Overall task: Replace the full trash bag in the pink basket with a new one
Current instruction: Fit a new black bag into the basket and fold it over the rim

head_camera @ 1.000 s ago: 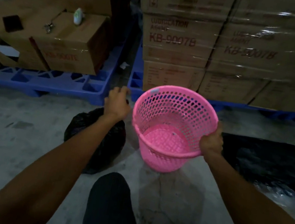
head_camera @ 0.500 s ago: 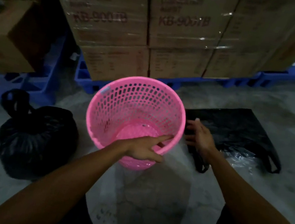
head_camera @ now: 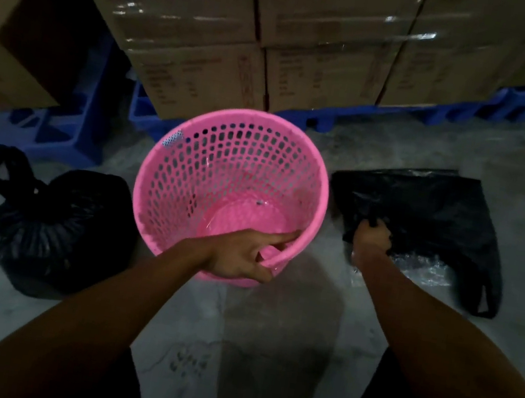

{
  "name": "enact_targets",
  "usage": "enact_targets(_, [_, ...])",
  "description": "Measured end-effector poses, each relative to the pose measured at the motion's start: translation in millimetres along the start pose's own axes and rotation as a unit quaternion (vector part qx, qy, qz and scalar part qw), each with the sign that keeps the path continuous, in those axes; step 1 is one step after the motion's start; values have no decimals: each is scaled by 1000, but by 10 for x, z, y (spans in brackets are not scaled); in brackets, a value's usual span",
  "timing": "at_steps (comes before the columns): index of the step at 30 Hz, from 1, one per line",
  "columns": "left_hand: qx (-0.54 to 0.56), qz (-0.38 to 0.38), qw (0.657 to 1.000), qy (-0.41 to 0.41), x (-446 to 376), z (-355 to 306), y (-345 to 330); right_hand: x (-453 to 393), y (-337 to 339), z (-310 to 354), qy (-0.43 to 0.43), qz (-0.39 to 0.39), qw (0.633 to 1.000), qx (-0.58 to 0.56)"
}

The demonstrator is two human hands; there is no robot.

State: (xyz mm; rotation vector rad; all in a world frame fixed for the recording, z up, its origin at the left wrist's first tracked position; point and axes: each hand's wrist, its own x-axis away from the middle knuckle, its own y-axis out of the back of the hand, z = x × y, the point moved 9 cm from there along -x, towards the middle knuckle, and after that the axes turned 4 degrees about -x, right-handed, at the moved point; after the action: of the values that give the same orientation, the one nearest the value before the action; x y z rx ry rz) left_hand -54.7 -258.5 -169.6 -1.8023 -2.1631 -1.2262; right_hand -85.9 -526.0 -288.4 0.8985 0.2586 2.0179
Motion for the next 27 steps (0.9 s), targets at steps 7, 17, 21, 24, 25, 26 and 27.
enact_targets(7, [-30, 31, 998, 47, 102, -91, 6, 555, 439, 1582, 163, -4, 968, -193])
enact_targets(17, [146, -446, 878, -91, 207, -1312, 2193, 2134, 749, 3275, 296, 291, 906, -82])
enact_targets(21, [201, -502, 836, -87, 364, -1454, 2675, 2390, 1055, 3530, 349, 233, 887, -193])
enact_targets(24, [235, -532, 809, -84, 493, -1274, 2918, 2420, 1130, 3401, 456, 154, 860, -171])
enact_targets(25, [230, -539, 806, -85, 598, -1299, 2944, 2407, 1031, 3276, 482, 139, 862, -79])
enact_targets(26, [215, -541, 809, -80, 783, -1411, 2916, 2338, 883, 3109, 477, 121, 869, 50])
enact_targets(27, [199, -547, 810, -77, 966, -1532, 2874, 2243, 743, 2924, 456, 101, 869, 163])
